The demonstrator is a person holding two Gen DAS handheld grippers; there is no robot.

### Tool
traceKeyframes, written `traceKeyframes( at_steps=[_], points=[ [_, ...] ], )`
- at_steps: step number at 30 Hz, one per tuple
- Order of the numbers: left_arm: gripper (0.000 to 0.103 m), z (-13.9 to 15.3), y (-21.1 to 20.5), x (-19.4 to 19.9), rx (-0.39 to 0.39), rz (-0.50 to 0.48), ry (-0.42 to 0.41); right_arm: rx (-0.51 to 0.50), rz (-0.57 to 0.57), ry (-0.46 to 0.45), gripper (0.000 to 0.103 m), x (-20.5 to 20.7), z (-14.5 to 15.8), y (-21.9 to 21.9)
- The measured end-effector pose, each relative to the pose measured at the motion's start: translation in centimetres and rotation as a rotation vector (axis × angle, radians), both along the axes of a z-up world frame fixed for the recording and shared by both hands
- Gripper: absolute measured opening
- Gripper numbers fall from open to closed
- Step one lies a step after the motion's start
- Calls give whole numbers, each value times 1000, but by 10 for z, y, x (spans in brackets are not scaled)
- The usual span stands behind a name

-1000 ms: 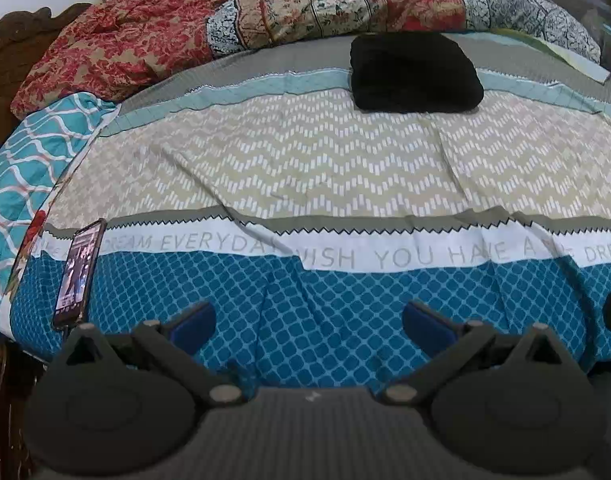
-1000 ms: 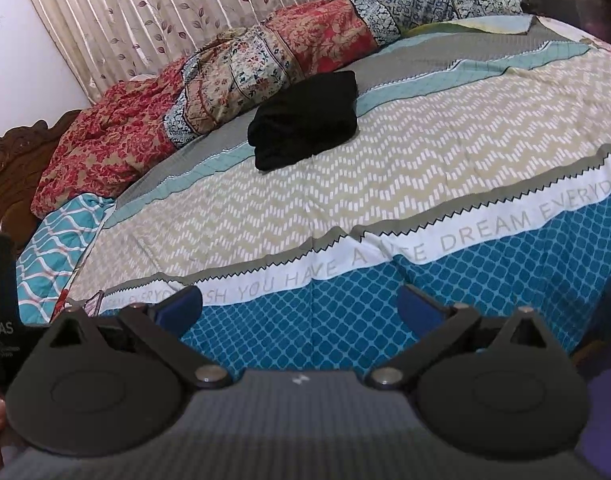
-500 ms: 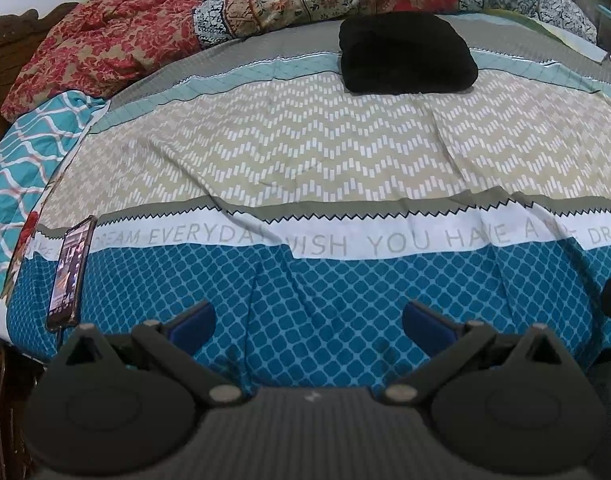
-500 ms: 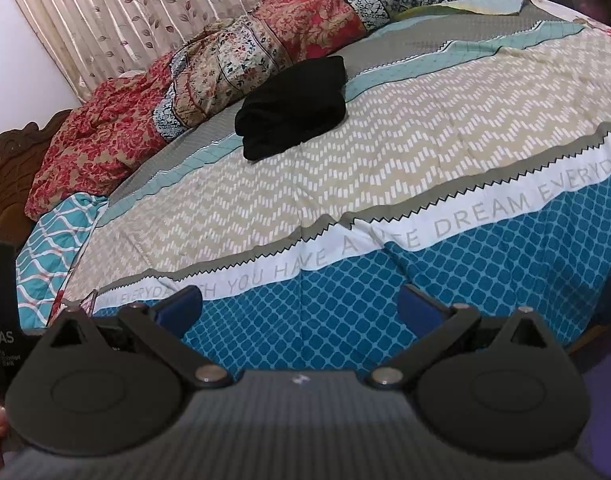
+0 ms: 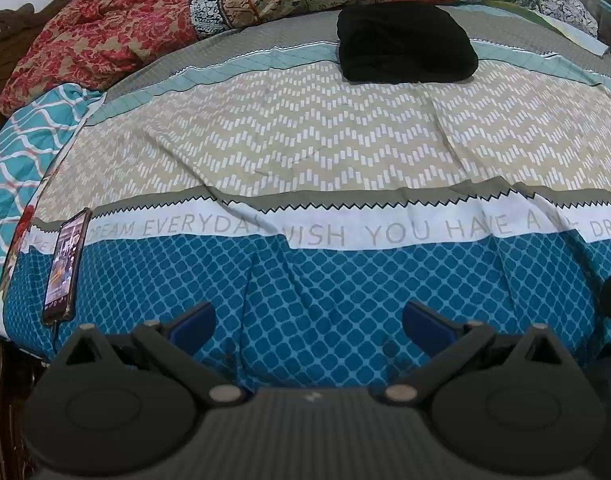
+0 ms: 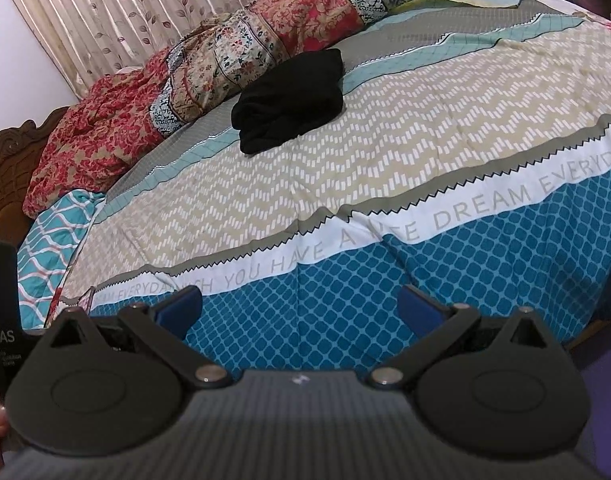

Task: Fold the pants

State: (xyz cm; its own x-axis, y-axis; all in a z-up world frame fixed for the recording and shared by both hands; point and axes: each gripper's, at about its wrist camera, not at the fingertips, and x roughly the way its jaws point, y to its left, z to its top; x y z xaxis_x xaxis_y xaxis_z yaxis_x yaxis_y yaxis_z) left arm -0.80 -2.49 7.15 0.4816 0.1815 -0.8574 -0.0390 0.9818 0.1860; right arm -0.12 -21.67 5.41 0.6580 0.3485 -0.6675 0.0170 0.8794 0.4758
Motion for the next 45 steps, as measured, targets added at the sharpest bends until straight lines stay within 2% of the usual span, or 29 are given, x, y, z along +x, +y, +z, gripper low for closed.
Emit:
traceKeyframes(
  at_steps=[45],
  points=[
    [103, 0, 0, 1, 25, -17, 3, 4, -6, 3, 103, 0, -3, -3]
  ],
)
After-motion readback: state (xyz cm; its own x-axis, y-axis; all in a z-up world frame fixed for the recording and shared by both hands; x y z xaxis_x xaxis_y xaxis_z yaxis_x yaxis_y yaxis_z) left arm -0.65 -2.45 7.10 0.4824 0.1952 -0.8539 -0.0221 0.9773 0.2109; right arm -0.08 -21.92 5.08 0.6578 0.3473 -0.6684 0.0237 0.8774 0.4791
